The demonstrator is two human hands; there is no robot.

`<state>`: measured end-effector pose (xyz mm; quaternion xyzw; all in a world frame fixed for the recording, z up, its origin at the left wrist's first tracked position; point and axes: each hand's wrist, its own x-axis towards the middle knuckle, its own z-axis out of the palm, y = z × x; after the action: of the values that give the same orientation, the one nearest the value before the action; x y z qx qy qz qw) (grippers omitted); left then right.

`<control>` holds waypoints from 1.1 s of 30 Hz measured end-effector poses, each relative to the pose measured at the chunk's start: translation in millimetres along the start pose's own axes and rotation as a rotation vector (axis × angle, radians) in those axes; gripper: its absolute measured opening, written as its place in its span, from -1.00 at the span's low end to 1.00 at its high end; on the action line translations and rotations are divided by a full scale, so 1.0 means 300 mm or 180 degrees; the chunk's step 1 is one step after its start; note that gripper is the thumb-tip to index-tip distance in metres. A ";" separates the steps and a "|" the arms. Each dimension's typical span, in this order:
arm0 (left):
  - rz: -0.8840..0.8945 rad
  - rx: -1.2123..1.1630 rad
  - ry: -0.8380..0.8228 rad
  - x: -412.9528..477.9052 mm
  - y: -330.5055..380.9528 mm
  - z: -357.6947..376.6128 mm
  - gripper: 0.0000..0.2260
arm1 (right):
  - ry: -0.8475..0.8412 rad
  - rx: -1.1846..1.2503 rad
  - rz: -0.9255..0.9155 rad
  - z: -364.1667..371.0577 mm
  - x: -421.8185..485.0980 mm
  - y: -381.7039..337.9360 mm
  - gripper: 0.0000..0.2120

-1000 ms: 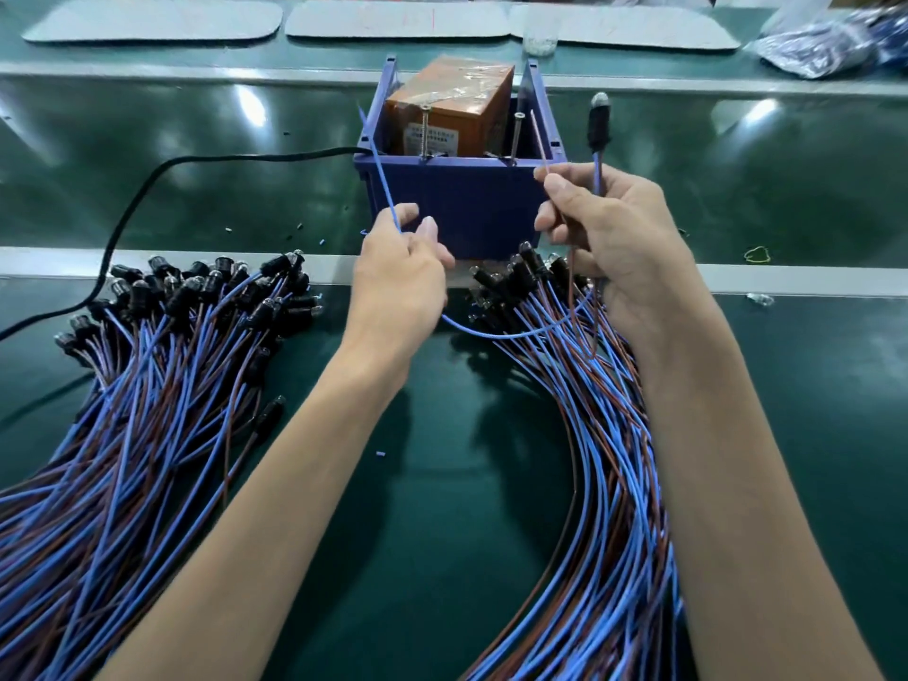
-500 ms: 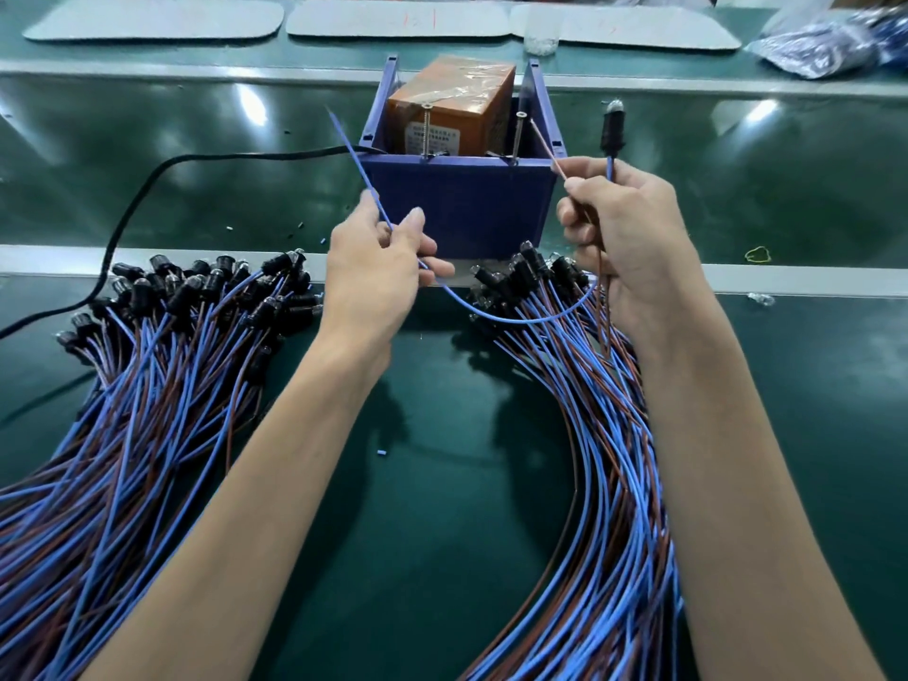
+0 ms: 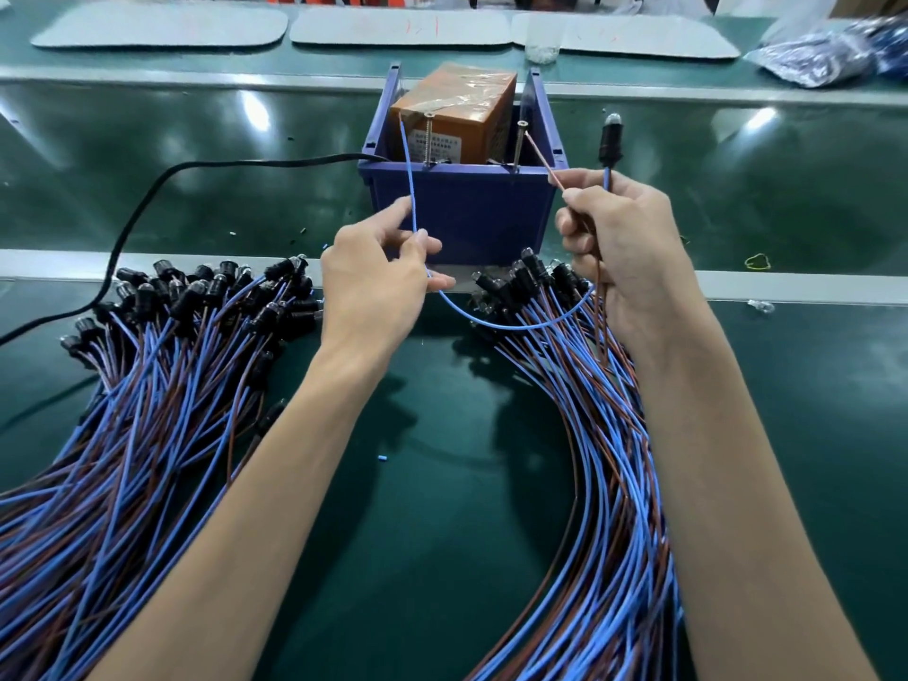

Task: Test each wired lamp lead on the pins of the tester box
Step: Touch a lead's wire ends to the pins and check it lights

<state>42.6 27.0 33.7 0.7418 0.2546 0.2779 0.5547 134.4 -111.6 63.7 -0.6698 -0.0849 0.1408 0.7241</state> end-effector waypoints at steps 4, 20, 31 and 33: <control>-0.0025 0.0146 -0.0019 0.005 -0.008 -0.004 -0.65 | -0.0015 0.0058 0.0011 -0.003 0.000 -0.002 -0.78; -0.0080 0.0366 -0.0131 -0.005 0.004 -0.007 -0.58 | -0.0038 -0.0128 0.0037 -0.005 0.004 0.004 -0.81; -0.0048 0.0467 -0.0185 -0.008 0.007 -0.009 -0.60 | -0.0140 -0.0279 0.0054 -0.005 0.002 -0.001 -0.81; -0.0045 0.0489 -0.0192 -0.008 0.007 -0.009 -0.60 | -0.0149 -0.0279 0.0040 -0.005 0.000 -0.001 -0.81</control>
<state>39.2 26.7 36.1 0.7884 0.2636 0.2311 0.5054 134.9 -113.1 63.9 -0.6979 -0.1037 0.1570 0.6910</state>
